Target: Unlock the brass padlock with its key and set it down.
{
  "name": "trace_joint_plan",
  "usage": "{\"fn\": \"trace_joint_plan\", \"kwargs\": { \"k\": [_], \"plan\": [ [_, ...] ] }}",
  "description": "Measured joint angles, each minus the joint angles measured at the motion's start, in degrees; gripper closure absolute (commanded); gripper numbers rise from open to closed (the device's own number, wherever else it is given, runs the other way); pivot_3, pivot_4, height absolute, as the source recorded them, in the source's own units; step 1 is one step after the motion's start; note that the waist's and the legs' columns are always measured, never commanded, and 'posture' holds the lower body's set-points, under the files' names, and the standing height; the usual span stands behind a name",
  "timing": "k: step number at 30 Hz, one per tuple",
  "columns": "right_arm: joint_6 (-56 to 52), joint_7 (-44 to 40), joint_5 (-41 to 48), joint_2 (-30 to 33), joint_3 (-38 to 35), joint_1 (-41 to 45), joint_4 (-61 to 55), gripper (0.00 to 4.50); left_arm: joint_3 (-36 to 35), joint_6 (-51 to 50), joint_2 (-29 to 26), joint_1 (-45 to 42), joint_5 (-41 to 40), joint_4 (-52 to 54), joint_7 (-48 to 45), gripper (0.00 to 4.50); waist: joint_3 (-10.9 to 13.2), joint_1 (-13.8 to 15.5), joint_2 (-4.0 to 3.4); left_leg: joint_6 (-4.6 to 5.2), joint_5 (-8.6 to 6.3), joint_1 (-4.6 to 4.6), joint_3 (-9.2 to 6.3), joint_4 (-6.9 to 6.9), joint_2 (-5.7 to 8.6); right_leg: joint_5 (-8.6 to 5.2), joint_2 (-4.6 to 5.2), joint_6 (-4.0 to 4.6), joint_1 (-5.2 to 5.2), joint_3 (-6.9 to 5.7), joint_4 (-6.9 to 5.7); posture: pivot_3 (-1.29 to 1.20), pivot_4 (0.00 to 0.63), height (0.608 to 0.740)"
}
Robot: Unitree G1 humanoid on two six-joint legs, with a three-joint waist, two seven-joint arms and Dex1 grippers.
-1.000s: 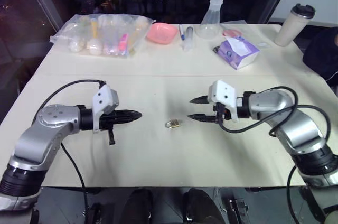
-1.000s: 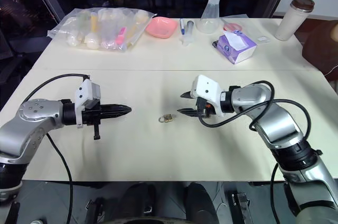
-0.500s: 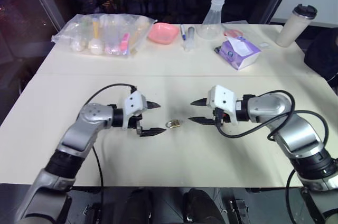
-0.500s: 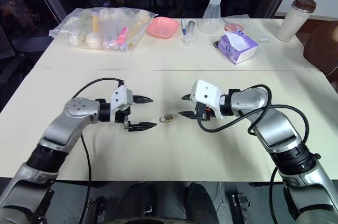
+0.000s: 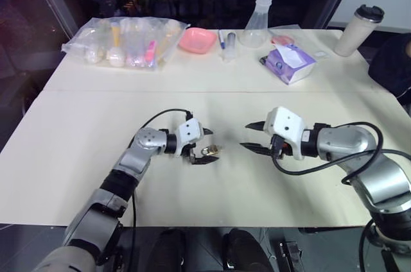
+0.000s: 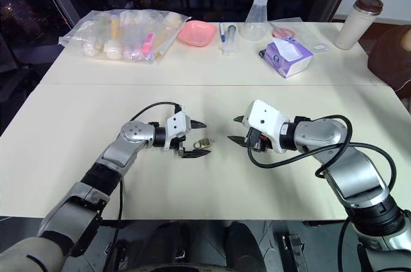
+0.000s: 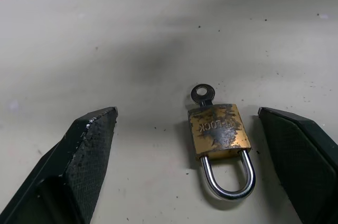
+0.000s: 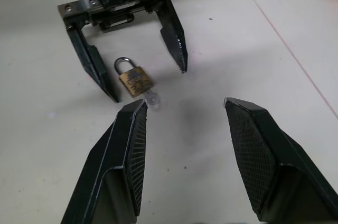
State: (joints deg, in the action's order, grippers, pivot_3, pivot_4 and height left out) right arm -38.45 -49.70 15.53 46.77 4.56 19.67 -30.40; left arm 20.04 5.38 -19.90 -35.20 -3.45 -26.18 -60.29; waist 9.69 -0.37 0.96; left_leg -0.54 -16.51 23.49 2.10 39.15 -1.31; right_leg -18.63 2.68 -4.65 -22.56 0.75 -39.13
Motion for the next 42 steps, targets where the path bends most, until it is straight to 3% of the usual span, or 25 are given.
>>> {"fn": "trace_joint_plan", "kwargs": {
  "k": [4,6,13,21,27,39,42],
  "plan": [
    [-0.13,1.05,0.13,-0.01,-0.60,-0.12,-0.75,2.11,1.19,5.03,0.13,-0.52,1.78,-2.10,0.07,3.10,-0.02,-0.03,0.01,0.01,0.00,-0.13,0.00,0.02,0.01,0.01,0.02,-0.01,0.15,0.00,-0.01,0.00,0.150,0.715],
    [-0.11,1.13,0.25,-0.01,-0.60,-0.11,-0.81,2.11,1.18,5.16,-0.19,-0.49,1.78,-2.12,-0.12,3.79,-0.02,-0.20,0.01,0.00,0.00,-0.13,-0.01,0.02,-0.01,0.01,0.01,-0.01,0.14,0.00,-0.02,0.00,0.150,0.715],
    [2.17,2.90,-1.38,-0.88,0.06,1.34,-0.19,2.11,0.87,2.01,-2.71,-0.35,1.41,0.69,-2.60,3.77,-0.03,-0.78,0.00,0.00,0.00,-0.11,-0.01,-0.01,-0.09,0.01,-0.13,-0.01,0.02,0.02,-0.08,0.00,0.150,0.715],
    [30.99,12.95,-25.72,-0.87,11.46,4.24,12.43,2.11,-6.91,-13.74,-9.09,-7.96,-8.19,1.63,-12.70,3.77,0.00,0.08,0.00,-0.02,0.02,0.23,0.04,0.04,0.02,-0.01,-0.14,-0.04,-0.33,0.01,-0.15,0.00,0.150,0.715],
    [44.73,17.12,-34.35,-3.39,13.16,6.83,17.51,2.11,-8.99,-14.61,-8.20,-14.09,-9.71,0.47,-15.22,3.77,0.00,-0.29,0.00,-0.26,0.16,0.30,0.04,0.07,0.17,-0.03,-0.01,-0.08,-0.35,0.03,-0.09,0.00,0.150,0.715],
    [52.12,17.83,-39.62,-8.28,13.76,10.71,22.75,2.11,-8.95,-14.55,-4.70,-17.07,-9.58,0.94,-17.06,3.77,0.03,-0.37,0.04,-0.29,0.18,0.32,0.04,0.07,0.10,-0.03,-0.05,-0.08,-0.40,0.04,-0.17,0.00,0.150,0.715],
    [52.57,17.70,-40.05,-8.91,13.77,10.66,22.99,2.89,-8.92,-14.29,-4.57,-17.07,-9.50,0.94,-17.06,3.77,0.03,-0.38,0.04,-0.29,0.19,0.32,0.04,0.07,0.10,-0.03,-0.04,-0.08,-0.40,0.05,-0.17,0.00,0.150,0.715]
  ]
}}
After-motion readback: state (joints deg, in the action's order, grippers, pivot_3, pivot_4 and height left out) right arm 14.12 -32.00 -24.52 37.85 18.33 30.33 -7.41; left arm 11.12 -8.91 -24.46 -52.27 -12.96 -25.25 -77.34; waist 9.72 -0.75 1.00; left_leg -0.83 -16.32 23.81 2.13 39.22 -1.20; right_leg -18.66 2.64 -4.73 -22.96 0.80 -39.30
